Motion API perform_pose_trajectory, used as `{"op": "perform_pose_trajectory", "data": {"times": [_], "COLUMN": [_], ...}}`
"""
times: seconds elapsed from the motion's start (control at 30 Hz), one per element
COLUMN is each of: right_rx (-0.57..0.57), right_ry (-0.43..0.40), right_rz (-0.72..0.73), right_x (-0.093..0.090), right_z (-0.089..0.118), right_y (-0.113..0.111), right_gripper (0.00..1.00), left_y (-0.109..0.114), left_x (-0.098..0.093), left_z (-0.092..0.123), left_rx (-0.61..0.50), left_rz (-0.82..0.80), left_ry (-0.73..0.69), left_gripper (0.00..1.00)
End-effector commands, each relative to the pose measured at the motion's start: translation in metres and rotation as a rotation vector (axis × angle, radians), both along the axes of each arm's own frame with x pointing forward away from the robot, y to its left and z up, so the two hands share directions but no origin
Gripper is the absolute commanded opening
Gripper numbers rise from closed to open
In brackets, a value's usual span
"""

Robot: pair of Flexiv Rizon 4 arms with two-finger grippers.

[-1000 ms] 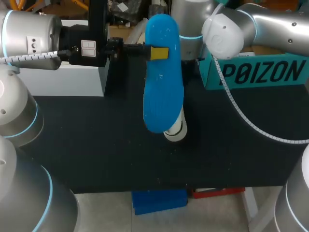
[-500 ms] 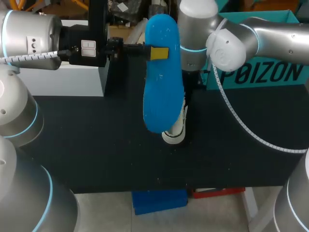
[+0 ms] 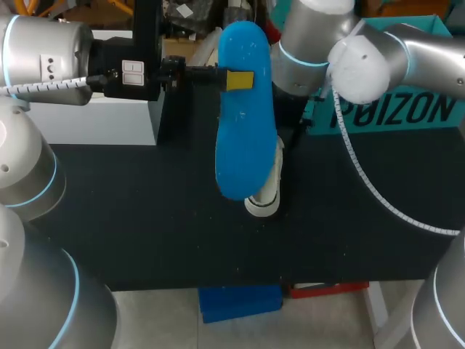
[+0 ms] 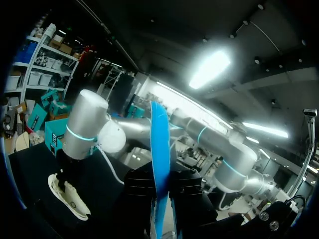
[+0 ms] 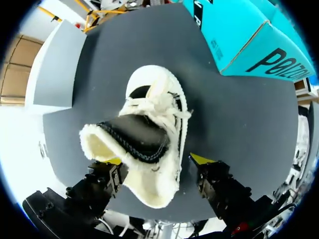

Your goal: Take the shoe out of the shoebox, open the shoe tongue, remove and reinsert the insole, then place the shoe into the shoebox

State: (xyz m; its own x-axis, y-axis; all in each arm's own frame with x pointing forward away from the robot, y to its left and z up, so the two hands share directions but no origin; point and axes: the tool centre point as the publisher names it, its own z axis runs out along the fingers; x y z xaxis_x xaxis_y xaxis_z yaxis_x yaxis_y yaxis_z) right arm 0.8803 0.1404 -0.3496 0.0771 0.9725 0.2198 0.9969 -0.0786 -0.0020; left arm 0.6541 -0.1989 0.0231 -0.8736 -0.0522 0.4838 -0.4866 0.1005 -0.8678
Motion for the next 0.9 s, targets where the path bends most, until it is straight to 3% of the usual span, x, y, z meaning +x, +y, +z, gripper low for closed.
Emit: {"op": "perform_pose_trajectory", "data": {"times": [0.03,0.47,0.6,0.9], "right_rx": [0.331,0.331,0.572,0.816], "right_ry": [-0.079,-0.079,-0.116,-0.162], "right_rz": [0.066,0.066,0.031,0.067], "right_x": [-0.020,-0.020,-0.038,-0.043], "right_z": [0.019,0.019,0.031,0.064], "right_y": [-0.020,-0.020,-0.035,-0.036], "right_gripper": [1.00,1.00,1.00,1.00], "left_y": [-0.001,-0.001,-0.001,-0.001], "left_x": [0.000,0.000,0.000,0.000], "left_z": [0.001,0.001,0.001,0.001], "left_rx": [0.004,0.004,0.004,0.004], "left_rz": [0.001,0.001,0.001,0.001], "left_ry": [0.001,0.001,0.001,0.001], "left_gripper": [0.00,0.00,0.00,0.00]}}
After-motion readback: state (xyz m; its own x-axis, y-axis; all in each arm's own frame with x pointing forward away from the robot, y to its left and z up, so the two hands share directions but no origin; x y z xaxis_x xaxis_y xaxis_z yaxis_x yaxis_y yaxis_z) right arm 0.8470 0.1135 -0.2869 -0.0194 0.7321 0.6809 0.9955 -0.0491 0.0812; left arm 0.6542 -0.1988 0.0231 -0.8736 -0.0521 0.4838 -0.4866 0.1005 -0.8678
